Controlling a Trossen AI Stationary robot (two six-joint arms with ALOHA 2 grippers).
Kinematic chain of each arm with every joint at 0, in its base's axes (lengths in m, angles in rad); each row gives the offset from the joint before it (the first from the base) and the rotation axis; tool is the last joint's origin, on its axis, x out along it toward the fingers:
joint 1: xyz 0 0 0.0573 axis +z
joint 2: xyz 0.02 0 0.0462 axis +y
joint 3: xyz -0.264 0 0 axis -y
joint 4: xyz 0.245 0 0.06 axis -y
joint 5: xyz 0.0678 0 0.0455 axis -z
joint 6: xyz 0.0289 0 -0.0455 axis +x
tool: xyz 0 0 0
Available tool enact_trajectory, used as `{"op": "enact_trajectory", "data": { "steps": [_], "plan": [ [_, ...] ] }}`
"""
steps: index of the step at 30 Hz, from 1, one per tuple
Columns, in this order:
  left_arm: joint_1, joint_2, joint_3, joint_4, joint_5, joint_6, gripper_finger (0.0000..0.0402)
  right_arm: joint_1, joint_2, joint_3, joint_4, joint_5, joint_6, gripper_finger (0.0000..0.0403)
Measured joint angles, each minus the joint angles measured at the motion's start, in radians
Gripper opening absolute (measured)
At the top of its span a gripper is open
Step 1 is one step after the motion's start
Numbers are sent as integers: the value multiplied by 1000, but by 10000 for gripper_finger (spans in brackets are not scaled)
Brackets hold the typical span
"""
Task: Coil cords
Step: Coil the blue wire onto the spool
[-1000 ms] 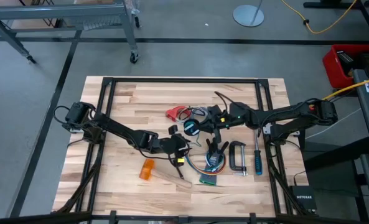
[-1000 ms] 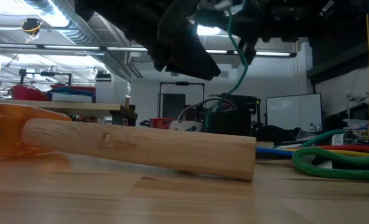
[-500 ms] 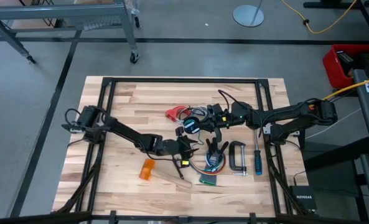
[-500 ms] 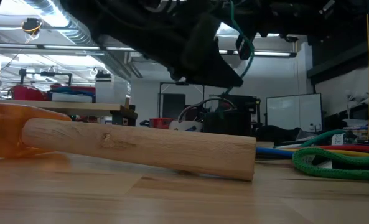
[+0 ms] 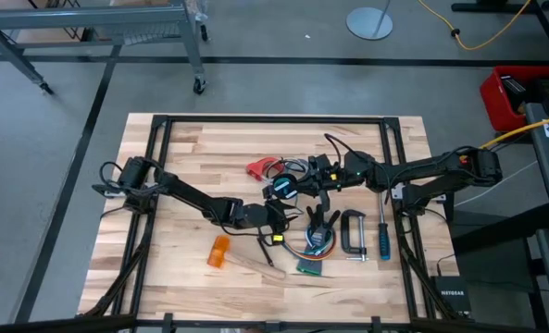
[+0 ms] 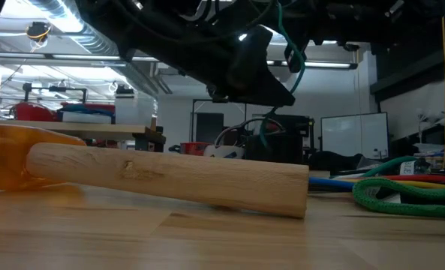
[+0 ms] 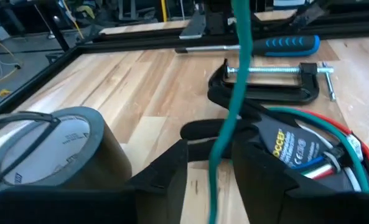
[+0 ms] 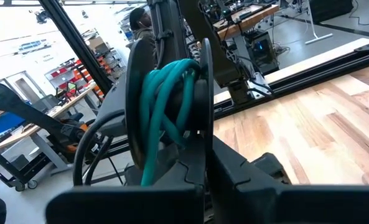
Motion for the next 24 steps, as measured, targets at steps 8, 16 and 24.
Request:
{"op": "enact_trajectory", "data": {
  "steps": [8, 16, 24],
  "plan": [
    [0, 0, 0, -39, 0, 2, 21, 0, 0, 0, -4, -25, 0, 5],
    [-6, -2, 0, -170, -1, -132, 4, 0, 0, 0, -56, -118, 0, 5],
    [-23, -4, 0, -294, -2, -183, 3, 0, 0, 0, -192, -133, 0, 5]
  ]
}}
